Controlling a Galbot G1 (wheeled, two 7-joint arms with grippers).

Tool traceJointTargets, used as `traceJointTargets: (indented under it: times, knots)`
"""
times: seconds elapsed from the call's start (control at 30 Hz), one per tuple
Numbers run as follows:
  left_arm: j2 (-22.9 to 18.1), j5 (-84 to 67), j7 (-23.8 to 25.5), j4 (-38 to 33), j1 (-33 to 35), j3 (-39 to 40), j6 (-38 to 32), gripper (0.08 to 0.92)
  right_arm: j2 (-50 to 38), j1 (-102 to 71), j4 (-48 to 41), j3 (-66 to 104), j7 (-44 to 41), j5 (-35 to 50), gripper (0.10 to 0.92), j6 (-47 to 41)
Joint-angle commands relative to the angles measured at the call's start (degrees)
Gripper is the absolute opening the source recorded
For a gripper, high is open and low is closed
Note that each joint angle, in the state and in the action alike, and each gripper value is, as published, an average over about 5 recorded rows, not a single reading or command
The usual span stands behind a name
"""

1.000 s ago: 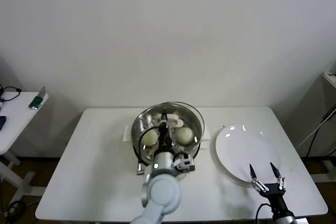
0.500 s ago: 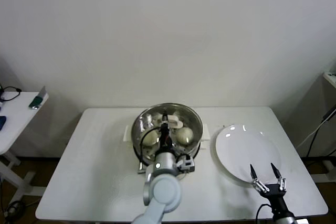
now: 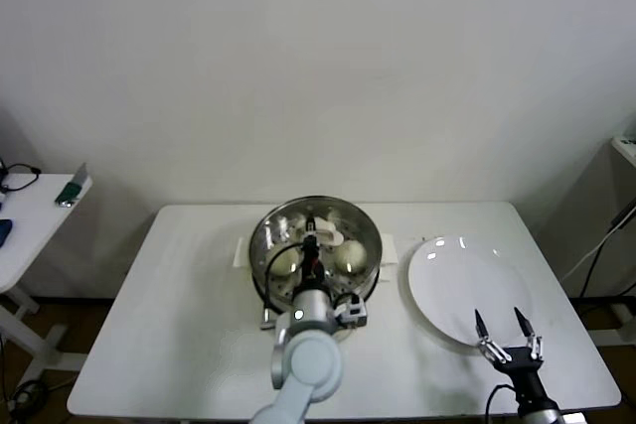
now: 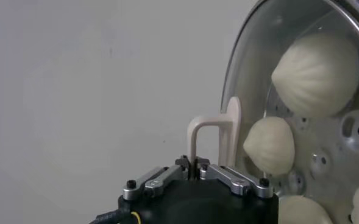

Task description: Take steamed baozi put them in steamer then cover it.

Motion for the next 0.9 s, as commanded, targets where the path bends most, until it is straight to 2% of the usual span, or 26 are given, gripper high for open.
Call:
traceJointTargets:
  times: [0.03, 0.17, 0.53, 0.67, 0.9]
  knots:
    - [0.52, -0.82, 0.55, -1.11, 0.36, 0.47, -0.31, 0.143, -0.03, -0.01, 0.34, -0.18, 0.71, 1.35, 0.823, -0.06]
    - [1.47, -2.33, 1.82, -3.27, 0.49, 1.49, -0.13, 0.171, -0.05, 0.0, 0.55, -0.48, 2.14, 2.26, 0.823, 0.07]
    - [8.06, -10.51, 2.79, -11.56, 1.8, 2.68, 0.7, 0.477, -0.9, -0.56, 1.04, -1.08, 4.6, 3.54, 0.823, -1.36]
    - [11.3, -18.09, 0.25, -15.53, 2.88, 2.32, 0.7, 0.59, -1.63, -0.69, 0.96, -1.33, 5.99, 3.56, 0.823, -1.8]
    - [15.63, -32.45, -7.73, -21.34, 8.12, -1.58, -3.49, 0.785, -1.84, 0.07, 0.31, -1.85, 7.13, 3.56, 0.823, -2.07]
